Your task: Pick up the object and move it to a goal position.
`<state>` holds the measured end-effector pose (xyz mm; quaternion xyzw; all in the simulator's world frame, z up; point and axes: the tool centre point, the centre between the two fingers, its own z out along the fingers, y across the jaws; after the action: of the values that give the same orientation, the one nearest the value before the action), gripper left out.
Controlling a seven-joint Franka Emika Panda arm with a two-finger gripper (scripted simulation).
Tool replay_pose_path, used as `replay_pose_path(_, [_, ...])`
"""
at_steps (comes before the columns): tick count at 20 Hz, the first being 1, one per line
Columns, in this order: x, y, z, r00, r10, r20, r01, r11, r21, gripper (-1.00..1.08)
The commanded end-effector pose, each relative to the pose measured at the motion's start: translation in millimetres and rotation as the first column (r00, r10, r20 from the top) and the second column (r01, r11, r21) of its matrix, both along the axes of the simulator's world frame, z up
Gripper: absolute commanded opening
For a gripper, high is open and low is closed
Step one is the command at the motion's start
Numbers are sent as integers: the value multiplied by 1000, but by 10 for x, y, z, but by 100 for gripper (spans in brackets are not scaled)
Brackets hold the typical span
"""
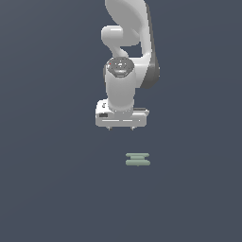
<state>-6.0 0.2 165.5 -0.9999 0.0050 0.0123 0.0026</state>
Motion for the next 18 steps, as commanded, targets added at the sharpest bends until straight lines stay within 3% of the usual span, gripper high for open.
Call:
replay_pose_path(1, [0, 0, 0, 1000, 0, 0, 0, 1000, 0, 100])
replay_pose_path(10, [-22, 316, 1, 998, 59, -9, -59, 998, -9, 100])
replay_pose_path(18, [-8, 327, -12, 997, 81, -10, -82, 997, -10, 100])
